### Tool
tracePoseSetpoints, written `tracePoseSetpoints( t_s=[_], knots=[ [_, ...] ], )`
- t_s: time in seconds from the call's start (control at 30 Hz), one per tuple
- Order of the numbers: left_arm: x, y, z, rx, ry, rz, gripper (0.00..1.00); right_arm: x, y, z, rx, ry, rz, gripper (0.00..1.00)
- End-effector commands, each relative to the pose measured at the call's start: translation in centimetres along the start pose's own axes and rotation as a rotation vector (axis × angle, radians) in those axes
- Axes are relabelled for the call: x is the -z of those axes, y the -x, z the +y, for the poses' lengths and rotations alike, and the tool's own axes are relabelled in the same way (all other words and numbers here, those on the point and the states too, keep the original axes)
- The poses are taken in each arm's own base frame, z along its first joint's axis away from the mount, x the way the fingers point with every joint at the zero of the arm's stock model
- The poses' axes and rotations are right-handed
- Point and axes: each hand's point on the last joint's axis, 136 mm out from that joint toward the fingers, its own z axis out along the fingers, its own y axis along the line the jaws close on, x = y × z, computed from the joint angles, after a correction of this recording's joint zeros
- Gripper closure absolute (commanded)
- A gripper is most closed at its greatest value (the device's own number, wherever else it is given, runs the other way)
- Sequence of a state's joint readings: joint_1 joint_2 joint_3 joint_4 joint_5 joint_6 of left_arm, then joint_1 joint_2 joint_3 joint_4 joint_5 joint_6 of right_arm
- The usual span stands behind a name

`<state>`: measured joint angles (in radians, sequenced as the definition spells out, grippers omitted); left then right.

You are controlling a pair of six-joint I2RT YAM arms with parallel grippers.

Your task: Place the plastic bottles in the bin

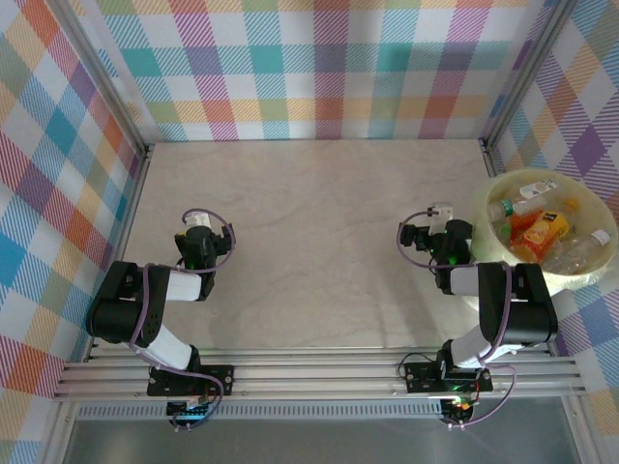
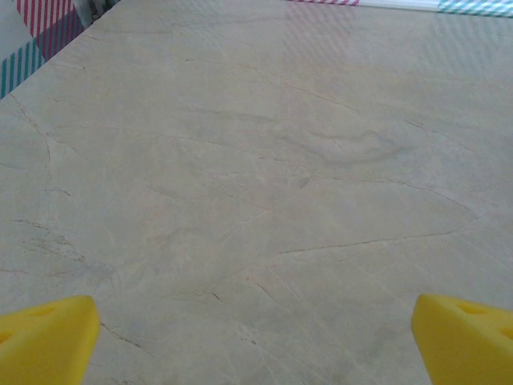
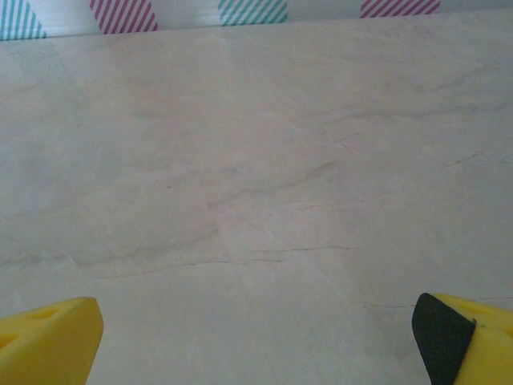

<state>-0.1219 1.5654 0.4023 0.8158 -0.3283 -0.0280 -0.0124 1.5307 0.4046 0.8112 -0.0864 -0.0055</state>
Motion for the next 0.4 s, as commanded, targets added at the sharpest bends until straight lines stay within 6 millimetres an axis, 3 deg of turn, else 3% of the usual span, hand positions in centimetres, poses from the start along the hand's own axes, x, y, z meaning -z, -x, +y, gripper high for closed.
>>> tracePoseSetpoints(
  t_s=[0.0,0.37],
  knots=[
    [-0.02,0.68,0.11,-0.003,-0.007,-0.028,0.00,-0.12,0.60,-0.25,-0.017,-0.011,-0.018,0.00],
    [-0.03,0.74,0.09,-0.001,-0.007,-0.030,0.00,-0.15,0.61,-0.18,-0.013,-0.005,-0.017,0.00]
  ],
)
